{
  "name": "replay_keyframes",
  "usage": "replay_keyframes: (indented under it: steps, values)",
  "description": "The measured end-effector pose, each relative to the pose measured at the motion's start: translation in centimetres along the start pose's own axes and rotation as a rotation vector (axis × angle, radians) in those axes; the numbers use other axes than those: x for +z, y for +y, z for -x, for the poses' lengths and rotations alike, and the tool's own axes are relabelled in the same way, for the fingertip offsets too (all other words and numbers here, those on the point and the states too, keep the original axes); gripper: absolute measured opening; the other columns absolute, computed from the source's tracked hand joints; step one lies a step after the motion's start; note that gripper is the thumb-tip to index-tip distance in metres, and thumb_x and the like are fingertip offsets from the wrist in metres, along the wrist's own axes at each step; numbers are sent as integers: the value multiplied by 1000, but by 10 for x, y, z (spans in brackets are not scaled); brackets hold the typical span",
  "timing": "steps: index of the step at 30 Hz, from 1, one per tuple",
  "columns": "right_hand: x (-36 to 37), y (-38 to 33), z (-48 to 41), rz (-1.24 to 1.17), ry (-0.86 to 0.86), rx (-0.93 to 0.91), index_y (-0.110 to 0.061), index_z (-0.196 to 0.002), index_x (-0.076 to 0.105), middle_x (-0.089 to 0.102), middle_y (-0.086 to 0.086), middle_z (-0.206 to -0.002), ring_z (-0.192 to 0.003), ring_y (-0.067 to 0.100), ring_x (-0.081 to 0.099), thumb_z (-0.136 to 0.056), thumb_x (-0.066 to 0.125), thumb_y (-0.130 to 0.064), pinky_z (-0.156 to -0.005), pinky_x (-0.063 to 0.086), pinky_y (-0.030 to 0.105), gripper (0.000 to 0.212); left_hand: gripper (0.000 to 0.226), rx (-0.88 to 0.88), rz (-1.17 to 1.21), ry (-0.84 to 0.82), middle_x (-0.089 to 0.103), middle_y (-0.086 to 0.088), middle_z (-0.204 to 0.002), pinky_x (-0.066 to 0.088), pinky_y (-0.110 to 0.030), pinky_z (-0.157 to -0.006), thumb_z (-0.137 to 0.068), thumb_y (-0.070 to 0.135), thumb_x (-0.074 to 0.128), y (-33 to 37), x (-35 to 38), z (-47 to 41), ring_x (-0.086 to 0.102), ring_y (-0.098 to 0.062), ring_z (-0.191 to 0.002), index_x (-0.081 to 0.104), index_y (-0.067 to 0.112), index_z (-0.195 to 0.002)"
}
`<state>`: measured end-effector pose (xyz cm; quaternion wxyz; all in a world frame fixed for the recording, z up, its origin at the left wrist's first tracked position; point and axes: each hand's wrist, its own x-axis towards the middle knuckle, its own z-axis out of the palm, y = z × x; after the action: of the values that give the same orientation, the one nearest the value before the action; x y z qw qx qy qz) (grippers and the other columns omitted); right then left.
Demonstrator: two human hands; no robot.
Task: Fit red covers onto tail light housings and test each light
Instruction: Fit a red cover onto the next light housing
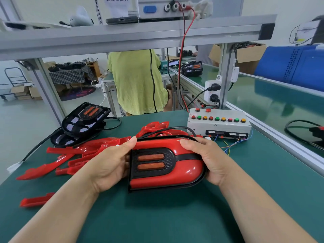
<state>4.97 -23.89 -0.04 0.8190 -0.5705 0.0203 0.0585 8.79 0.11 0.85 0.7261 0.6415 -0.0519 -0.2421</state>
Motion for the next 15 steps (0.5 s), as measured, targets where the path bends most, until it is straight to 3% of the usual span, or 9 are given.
replay_keyframes:
  steps: [5,15]
  values:
    - [3,3,-1,3,17,5,-8,-98,76,75,18,-92,-72,28,71,-59,81,-27,-66,61,39,44,52,0,141,-39,63,-23,-128,57,-46,-85,-97,45,44,-3,6,-2,63,-38,-117,68,8,-123]
    - [6,5,0,-22,28,1,-10,-89,79,75,19,-90,-69,28,71,-59,81,-25,-65,62,40,34,50,66,123,110,68,-26,-117,59,-46,-73,-87,43,55,-6,11,-4,69,-41,-104,73,3,-111]
